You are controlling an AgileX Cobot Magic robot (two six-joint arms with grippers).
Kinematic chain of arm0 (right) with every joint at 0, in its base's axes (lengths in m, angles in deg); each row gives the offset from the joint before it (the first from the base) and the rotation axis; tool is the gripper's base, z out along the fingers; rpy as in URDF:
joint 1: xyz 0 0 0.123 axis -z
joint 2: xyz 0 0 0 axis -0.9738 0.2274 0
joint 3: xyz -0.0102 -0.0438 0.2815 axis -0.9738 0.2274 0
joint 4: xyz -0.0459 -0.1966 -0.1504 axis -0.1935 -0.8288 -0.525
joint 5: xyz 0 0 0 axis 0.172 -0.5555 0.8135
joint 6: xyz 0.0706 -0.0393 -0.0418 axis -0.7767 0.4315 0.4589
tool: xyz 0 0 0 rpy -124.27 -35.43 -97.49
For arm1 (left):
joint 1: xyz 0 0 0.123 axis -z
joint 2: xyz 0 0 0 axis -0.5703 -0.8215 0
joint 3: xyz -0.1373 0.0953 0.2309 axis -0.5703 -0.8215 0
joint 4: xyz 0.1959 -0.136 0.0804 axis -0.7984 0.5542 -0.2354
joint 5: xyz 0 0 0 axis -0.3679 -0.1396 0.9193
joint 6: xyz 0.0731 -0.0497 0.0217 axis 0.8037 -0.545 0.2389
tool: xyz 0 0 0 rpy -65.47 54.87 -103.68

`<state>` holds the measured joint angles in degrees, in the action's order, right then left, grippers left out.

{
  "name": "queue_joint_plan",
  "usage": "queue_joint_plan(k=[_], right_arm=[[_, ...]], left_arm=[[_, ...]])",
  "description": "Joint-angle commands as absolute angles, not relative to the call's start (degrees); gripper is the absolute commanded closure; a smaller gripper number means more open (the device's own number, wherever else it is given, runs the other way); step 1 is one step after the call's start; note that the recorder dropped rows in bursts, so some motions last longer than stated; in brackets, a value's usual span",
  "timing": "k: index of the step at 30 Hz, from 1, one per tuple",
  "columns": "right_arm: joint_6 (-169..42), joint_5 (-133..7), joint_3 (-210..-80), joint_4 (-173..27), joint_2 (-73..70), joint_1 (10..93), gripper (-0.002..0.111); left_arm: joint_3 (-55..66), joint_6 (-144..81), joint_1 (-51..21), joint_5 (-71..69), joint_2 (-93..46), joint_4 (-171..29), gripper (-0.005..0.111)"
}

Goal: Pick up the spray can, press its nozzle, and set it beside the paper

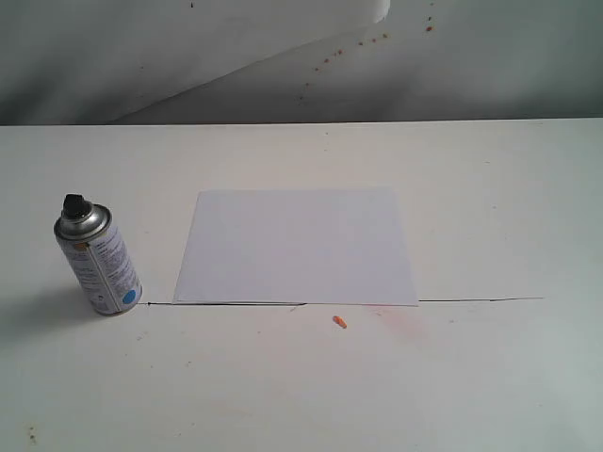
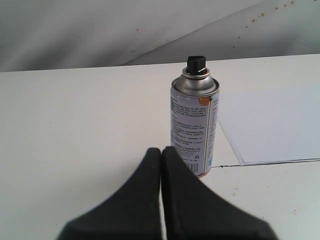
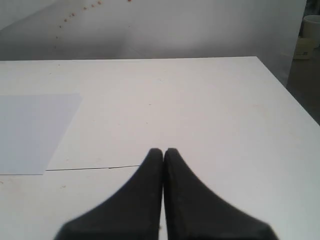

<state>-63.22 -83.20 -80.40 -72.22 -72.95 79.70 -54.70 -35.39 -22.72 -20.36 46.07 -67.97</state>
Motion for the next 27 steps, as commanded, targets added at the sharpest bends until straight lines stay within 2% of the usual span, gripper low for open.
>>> queue_joint_plan(k=[1, 22, 27], right_arm=[[-63.0, -83.0, -80.2, -72.9, -73.1, 79.6, 0.108], [-63.0, -83.0, -80.2, -72.9, -73.1, 79.6, 0.108], [-63.0, -83.0, -80.2, -72.9, -73.1, 79.6, 0.108]], left_arm=[[-54.9, -35.2, -22.8, -19.8, 46.3, -67.6, 0.105], [-54.9, -35.0, -22.8, -19.7, 46.3, -70.8, 0.105], [-54.9, -35.7, -22.8, -11.1, 46.3, -68.9, 0.105]])
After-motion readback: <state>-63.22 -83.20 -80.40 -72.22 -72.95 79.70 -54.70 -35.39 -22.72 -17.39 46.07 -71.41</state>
